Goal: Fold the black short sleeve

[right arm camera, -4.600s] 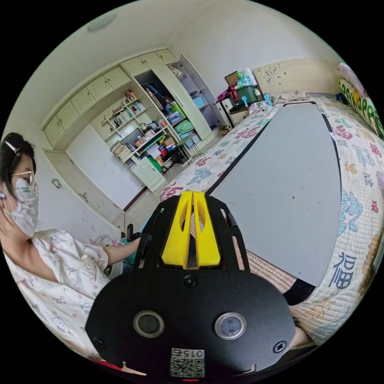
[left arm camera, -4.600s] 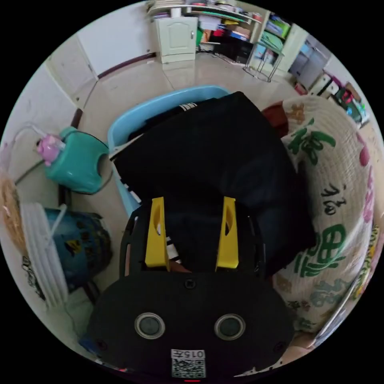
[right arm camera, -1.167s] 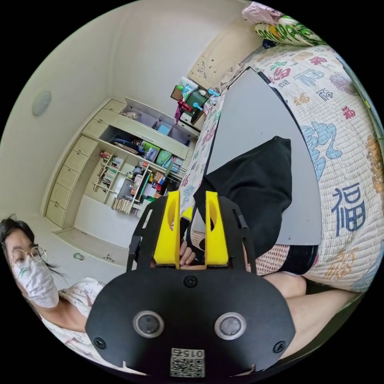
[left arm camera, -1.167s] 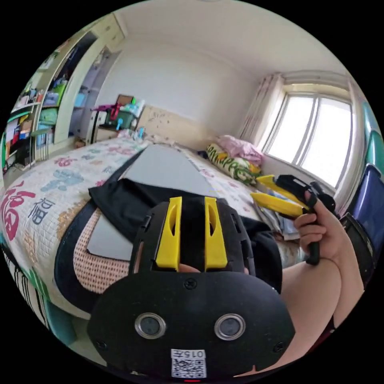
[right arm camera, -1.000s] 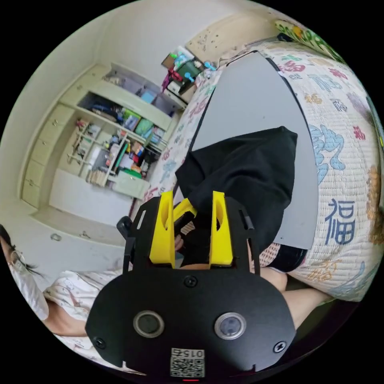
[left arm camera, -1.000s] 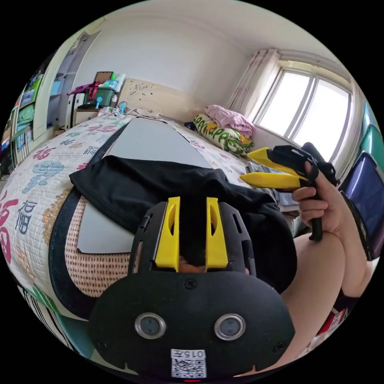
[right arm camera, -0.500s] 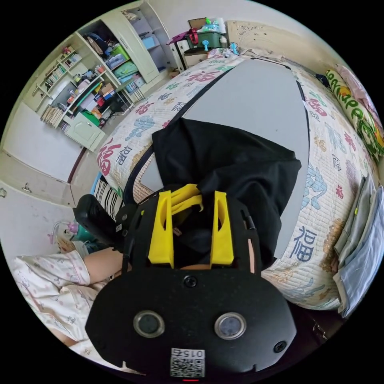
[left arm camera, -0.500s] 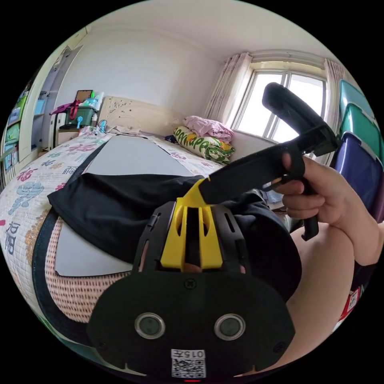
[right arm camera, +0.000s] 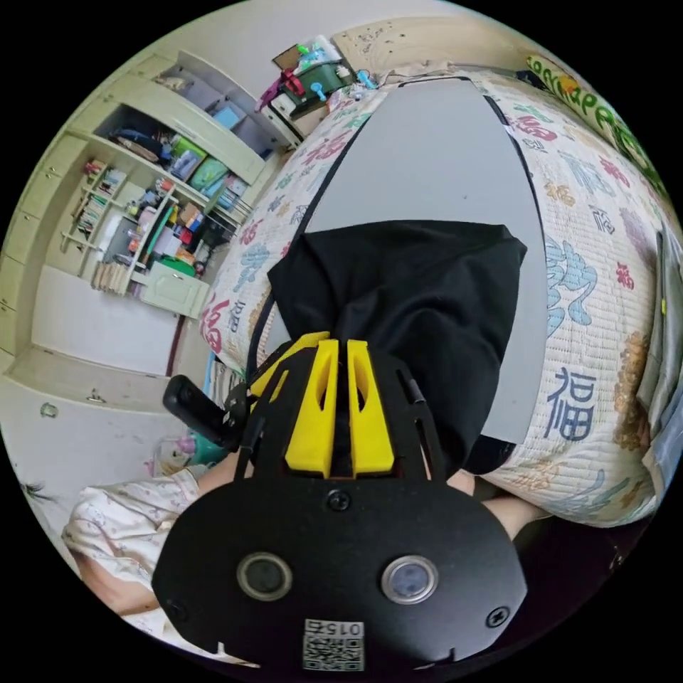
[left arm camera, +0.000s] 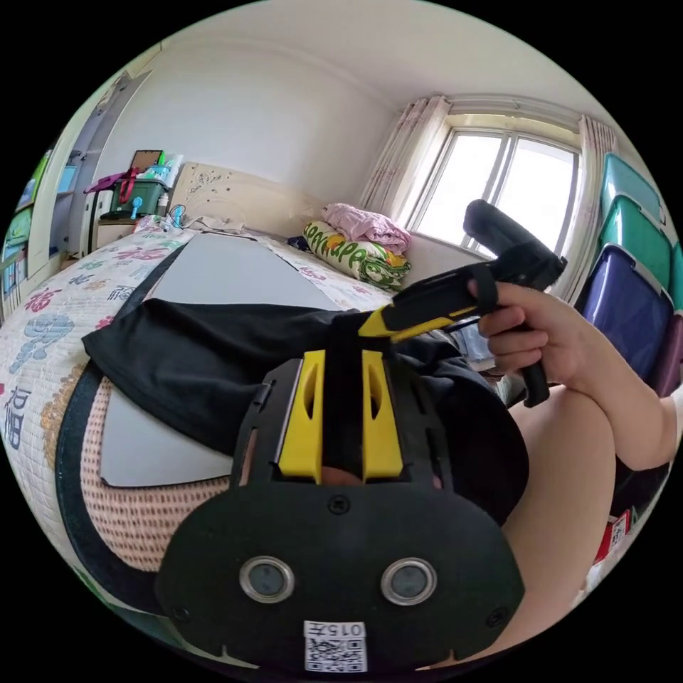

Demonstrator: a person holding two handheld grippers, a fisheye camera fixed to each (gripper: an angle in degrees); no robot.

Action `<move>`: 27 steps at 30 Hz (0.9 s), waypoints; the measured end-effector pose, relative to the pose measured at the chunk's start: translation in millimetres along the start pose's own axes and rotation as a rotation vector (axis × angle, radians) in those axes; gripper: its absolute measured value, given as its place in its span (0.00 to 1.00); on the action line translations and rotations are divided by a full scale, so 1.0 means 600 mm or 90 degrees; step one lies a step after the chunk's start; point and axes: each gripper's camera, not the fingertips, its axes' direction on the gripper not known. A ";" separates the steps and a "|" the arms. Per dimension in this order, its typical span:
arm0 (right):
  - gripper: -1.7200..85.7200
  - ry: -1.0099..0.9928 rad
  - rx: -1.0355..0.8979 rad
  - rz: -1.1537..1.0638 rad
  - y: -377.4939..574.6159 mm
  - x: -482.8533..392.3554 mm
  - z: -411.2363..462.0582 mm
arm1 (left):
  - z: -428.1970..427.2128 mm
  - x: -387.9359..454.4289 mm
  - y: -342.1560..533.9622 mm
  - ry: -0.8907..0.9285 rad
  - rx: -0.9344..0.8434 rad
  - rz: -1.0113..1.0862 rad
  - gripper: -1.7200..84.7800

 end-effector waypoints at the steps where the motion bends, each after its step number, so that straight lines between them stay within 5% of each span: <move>1: 0.04 -0.018 0.015 0.008 0.009 0.008 -0.014 | -0.004 -0.009 -0.007 -0.011 -0.008 -0.018 0.13; 8: 0.03 -0.261 0.293 0.166 0.182 0.154 -0.180 | 0.011 -0.037 -0.101 -0.036 -0.172 -0.075 0.18; 15: 0.03 -0.414 0.407 0.284 0.305 0.250 -0.191 | 0.005 -0.033 -0.145 0.136 -0.141 -0.206 0.18; 19: 0.02 -0.385 0.408 0.265 0.324 0.226 -0.188 | -0.004 -0.024 -0.169 0.227 -0.121 -0.250 0.08; 27: 0.02 -0.153 0.483 0.191 0.413 0.174 -0.309 | -0.295 0.019 -0.312 0.248 0.169 -0.226 0.03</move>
